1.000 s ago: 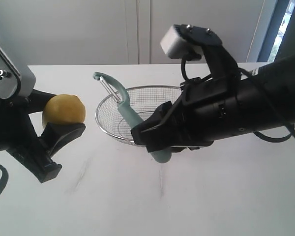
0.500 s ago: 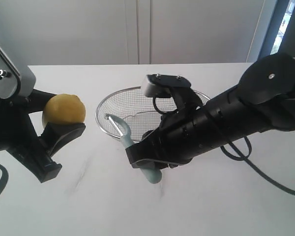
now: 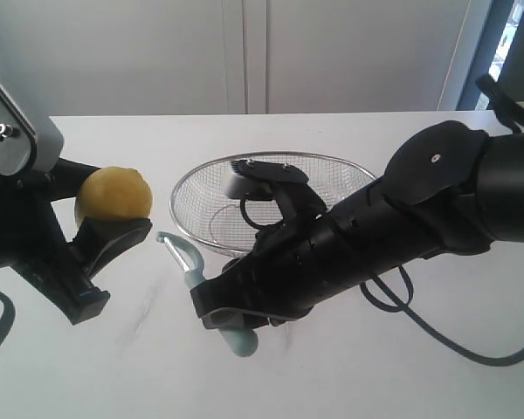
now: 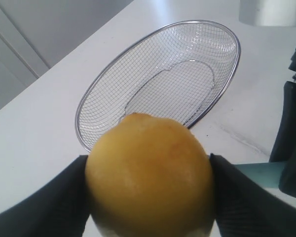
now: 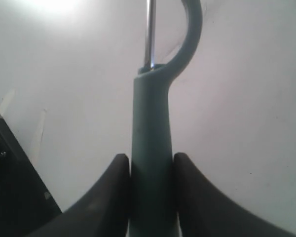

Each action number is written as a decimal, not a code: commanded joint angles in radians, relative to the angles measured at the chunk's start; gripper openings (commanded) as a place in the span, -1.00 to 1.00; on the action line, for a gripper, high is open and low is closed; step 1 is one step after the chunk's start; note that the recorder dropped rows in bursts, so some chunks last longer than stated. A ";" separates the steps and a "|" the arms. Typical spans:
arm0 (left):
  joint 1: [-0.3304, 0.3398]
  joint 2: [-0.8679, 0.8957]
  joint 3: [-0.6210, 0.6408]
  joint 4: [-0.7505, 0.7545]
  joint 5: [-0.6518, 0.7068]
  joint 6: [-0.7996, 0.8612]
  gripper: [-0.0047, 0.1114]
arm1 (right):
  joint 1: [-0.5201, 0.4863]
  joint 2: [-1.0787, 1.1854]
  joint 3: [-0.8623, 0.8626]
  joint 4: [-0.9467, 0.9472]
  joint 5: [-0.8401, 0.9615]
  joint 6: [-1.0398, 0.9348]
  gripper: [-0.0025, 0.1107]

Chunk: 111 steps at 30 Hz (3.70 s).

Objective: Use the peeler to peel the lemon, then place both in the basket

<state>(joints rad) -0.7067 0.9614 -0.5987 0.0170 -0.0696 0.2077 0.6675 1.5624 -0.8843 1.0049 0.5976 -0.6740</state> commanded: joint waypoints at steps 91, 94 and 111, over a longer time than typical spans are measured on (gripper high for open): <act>-0.004 -0.007 -0.006 -0.001 -0.016 0.000 -0.92 | -0.001 -0.232 0.107 -0.455 -0.209 0.505 -0.96; -0.004 -0.007 -0.006 -0.001 -0.016 0.000 -0.92 | -0.001 -0.178 0.107 -0.265 -0.213 0.336 -0.96; -0.004 -0.007 -0.006 -0.001 -0.016 0.000 -0.92 | -0.001 -0.105 0.103 0.524 0.046 -0.380 -0.96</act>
<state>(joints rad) -0.7067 0.9614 -0.5987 0.0170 -0.0696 0.2077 0.6675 1.4600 -0.7792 1.5178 0.6354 -1.0380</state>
